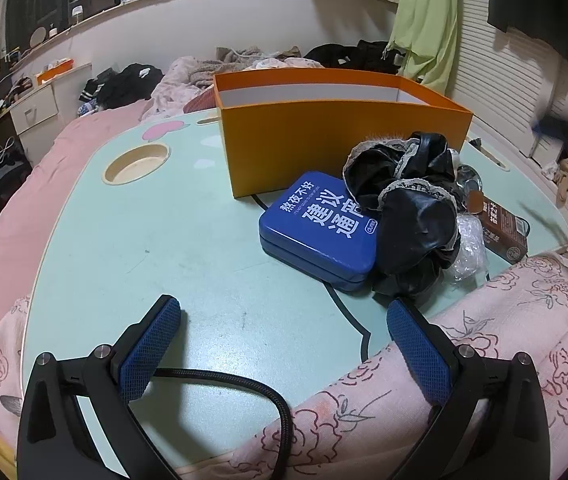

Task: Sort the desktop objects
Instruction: 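Grasp the dark red block with red emblem with the right gripper, place it on the table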

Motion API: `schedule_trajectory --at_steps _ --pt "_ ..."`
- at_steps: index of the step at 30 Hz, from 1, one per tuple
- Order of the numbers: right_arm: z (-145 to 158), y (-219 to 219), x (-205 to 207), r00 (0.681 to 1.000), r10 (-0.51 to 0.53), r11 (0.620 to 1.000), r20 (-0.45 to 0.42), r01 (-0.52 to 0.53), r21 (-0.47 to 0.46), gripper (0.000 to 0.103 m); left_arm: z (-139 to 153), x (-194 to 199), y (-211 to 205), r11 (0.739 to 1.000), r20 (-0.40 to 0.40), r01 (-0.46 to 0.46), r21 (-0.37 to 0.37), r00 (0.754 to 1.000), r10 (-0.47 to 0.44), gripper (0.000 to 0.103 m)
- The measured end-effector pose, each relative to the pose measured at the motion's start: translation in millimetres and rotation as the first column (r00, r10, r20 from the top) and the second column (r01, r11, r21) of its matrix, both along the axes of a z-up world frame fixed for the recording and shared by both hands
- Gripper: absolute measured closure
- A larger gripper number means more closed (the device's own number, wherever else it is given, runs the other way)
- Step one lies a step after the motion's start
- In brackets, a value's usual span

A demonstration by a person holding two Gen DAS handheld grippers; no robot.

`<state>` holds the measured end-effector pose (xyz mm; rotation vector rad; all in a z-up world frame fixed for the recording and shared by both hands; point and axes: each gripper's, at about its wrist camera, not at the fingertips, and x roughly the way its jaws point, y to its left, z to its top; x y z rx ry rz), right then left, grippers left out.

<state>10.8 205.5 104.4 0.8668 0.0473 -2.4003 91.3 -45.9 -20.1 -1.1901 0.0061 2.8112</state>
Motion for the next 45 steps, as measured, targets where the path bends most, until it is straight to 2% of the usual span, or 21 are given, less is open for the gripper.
schedule_trajectory --at_steps 1,3,5,6,7,10,16,17,19,22,23,24,25,30,31,38,41,45 --pt "7.4 -12.4 -15.9 0.998 0.022 1.000 0.062 -0.021 -0.009 0.008 0.0 -0.1 -0.1 1.000 -0.001 0.000 0.000 1.000 0.000 0.000" --pt "11.3 -38.3 -47.7 0.971 0.074 0.997 0.227 -0.068 -0.037 0.027 -0.1 -0.2 -0.1 1.000 -0.001 0.000 0.001 1.000 0.000 0.000" --pt "1.4 -74.0 -79.6 0.900 0.129 0.992 0.416 -0.117 -0.055 0.040 -0.1 -0.1 -0.1 1.000 -0.002 0.000 0.001 1.000 0.000 0.000" --pt "-4.3 -87.5 -89.9 0.872 0.142 0.990 0.469 -0.133 -0.052 0.044 -0.1 -0.1 0.2 1.000 -0.003 0.000 0.002 1.000 0.000 0.000" --pt "-12.3 -104.4 -101.5 0.842 0.149 0.988 0.518 -0.149 -0.041 0.046 0.0 -0.2 0.3 1.000 -0.004 0.000 0.003 1.000 0.000 0.000" --pt "-35.7 -137.0 -119.9 0.784 0.125 0.986 0.608 -0.167 0.013 0.046 0.2 0.6 0.8 1.000 -0.007 0.000 0.005 1.000 0.000 0.000" --pt "-71.0 -181.8 -128.9 0.753 0.050 0.960 0.656 -0.218 0.177 0.046 0.0 1.6 0.8 1.000 -0.010 0.001 0.007 1.000 0.000 0.000" --pt "-76.6 -187.6 -129.4 0.749 0.047 0.953 0.661 -0.232 0.195 0.044 0.0 1.7 1.0 1.000 -0.011 0.000 0.008 1.000 0.000 0.000" --pt "-84.2 -191.5 -134.1 0.712 0.059 0.957 0.700 -0.240 0.163 0.033 -0.1 1.5 -0.1 1.000 -0.009 0.001 0.009 1.000 -0.001 0.000" --pt "-80.5 -201.3 -133.1 0.743 0.051 0.943 0.667 -0.257 0.214 0.035 1.0 2.0 0.5 1.000 -0.010 0.000 0.011 1.000 0.000 0.000" --pt "-79.7 -202.8 -132.6 0.745 0.055 0.944 0.665 -0.257 0.209 0.035 1.0 2.1 0.5 1.000 -0.010 0.000 0.011 1.000 0.000 0.000" --pt "-79.3 -202.5 -132.4 0.742 0.067 0.946 0.667 -0.260 0.193 0.041 1.0 2.2 0.3 1.000 -0.010 0.000 0.013 1.000 0.000 0.000" --pt "-80.2 -201.0 -132.7 0.735 0.073 0.950 0.675 -0.257 0.177 0.042 1.0 2.3 0.4 1.000 -0.011 0.001 0.012 1.000 0.000 0.000" --pt "-78.6 -191.8 -130.3 0.740 0.067 0.967 0.670 -0.212 0.138 0.043 1.4 1.9 0.8 1.000 -0.012 0.001 0.012 1.000 0.000 0.000" --pt "-77.2 -189.1 -130.7 0.746 0.069 0.973 0.662 -0.197 0.120 0.047 1.3 1.9 0.8 1.000 -0.013 0.001 0.011 1.000 -0.001 0.000" --pt "-45.7 -137.8 -144.5 0.776 0.092 0.996 0.624 -0.083 -0.043 0.047 1.2 1.6 1.1 1.000 -0.013 0.001 0.012 1.000 -0.001 0.000" --pt "-19.5 -101.7 -132.8 0.811 0.107 0.993 0.575 -0.056 -0.106 0.047 1.1 1.6 1.0 1.000 -0.013 0.001 0.012 1.000 0.000 0.000" --pt "14.4 -31.7 -111.7 0.879 0.080 0.990 0.470 -0.013 -0.144 0.046 1.1 1.6 1.3 1.000 -0.013 0.000 0.012 1.000 0.000 0.000"
